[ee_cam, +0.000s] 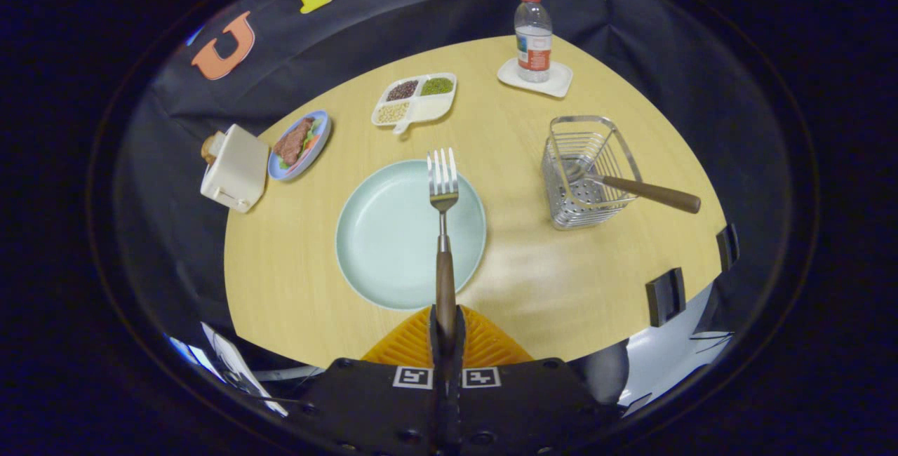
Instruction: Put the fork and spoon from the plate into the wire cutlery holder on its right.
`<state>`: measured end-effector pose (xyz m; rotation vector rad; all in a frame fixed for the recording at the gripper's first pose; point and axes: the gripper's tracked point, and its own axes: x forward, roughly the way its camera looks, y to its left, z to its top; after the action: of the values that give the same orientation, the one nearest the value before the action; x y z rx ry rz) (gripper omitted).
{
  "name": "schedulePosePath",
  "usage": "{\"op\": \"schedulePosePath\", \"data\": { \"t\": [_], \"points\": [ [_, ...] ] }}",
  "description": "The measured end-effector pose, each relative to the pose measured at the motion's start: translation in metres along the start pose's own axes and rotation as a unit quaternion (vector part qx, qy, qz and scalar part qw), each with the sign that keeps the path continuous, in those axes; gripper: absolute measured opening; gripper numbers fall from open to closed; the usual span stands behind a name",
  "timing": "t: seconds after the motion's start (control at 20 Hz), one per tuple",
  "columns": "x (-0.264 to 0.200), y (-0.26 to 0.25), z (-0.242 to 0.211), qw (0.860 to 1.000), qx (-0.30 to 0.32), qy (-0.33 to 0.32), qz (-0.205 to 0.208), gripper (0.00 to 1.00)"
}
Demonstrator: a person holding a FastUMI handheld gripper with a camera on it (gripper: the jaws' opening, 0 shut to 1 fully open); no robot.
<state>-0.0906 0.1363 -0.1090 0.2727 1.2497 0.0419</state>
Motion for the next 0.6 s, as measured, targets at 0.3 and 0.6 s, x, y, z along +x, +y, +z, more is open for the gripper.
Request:
{"op": "schedulePosePath", "data": {
  "t": [0.3, 0.6],
  "points": [
    [-0.040, -0.046, 0.032, 1.000, 0.016, -0.024, -0.009, 0.01],
    [-0.051, -0.085, 0.038, 0.999, 0.023, -0.013, -0.027, 0.00]
  ]
}}
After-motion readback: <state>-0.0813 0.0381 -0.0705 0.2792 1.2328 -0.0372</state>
